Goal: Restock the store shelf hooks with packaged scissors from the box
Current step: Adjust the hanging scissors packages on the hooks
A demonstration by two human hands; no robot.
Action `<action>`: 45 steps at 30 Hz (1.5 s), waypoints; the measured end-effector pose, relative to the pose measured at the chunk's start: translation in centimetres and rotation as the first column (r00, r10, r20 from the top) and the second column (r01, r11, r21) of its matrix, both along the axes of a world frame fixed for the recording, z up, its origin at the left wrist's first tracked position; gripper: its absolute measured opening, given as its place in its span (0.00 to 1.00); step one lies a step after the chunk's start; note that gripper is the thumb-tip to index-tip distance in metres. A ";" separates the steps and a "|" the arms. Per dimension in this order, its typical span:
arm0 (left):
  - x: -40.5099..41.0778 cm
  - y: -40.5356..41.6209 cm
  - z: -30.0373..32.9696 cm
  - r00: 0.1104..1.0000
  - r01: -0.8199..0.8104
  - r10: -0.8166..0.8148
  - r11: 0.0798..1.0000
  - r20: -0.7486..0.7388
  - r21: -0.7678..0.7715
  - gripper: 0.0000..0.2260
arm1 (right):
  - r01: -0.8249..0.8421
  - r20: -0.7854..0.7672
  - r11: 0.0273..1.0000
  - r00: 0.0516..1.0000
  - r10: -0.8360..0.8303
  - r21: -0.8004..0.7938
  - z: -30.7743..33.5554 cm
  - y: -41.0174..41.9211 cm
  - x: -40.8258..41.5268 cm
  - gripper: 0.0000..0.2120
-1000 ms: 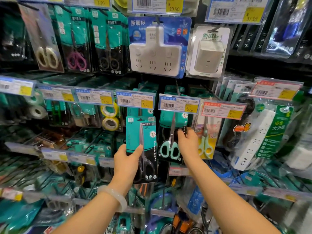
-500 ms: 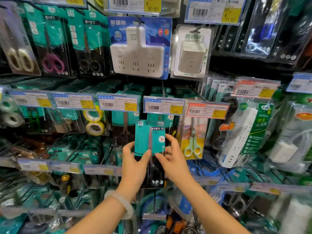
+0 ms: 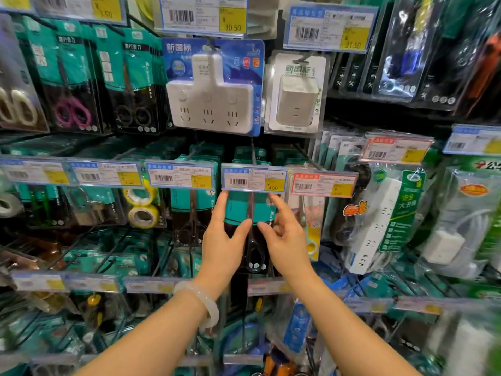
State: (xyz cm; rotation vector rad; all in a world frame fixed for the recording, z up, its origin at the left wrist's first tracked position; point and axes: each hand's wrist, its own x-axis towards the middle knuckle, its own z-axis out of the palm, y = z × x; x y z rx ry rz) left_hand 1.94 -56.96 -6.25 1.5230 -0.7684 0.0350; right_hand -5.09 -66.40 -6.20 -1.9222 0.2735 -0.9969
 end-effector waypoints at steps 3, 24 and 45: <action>0.0 0.2 -0.5 0.999 0.036 -0.036 0.999 0.008 -0.003 0.31 | -0.002 -0.015 1.000 1.000 0.001 -0.030 -0.5 0.1 -0.2 0.26; -0.6 -0.3 -0.5 0.999 0.001 -0.003 0.999 -0.054 -0.046 0.31 | -0.030 -0.036 0.999 0.999 0.029 -0.038 0.2 0.1 -0.8 0.28; 1.4 -2.0 0.0 0.996 0.003 0.024 0.952 -0.086 0.307 0.37 | 0.125 -0.286 0.968 0.940 -0.185 -0.216 0.8 -1.8 2.3 0.23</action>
